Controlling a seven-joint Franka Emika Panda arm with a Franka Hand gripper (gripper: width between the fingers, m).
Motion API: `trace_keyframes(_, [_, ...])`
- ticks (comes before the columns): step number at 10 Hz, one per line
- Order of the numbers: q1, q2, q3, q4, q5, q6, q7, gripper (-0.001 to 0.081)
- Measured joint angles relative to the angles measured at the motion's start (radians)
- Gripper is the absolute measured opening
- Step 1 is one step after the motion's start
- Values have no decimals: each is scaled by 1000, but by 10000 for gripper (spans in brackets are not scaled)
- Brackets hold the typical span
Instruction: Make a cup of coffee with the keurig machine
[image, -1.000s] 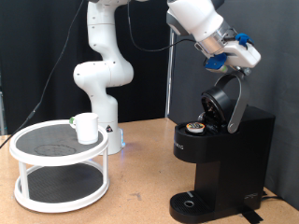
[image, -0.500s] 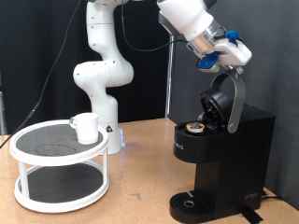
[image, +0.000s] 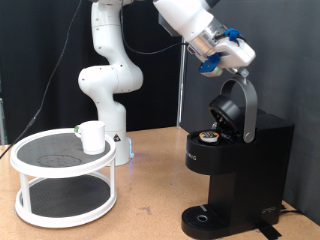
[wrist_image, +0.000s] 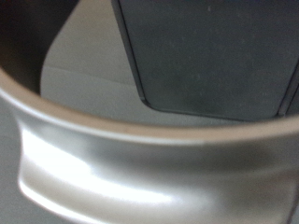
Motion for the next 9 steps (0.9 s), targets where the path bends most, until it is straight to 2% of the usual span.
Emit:
trace_keyframes(4, [-51, -28, -21, -26, -93, -20, 2, 0])
trace_keyframes(9, [-115, -23, -38, -53, -219, -48, 19, 0])
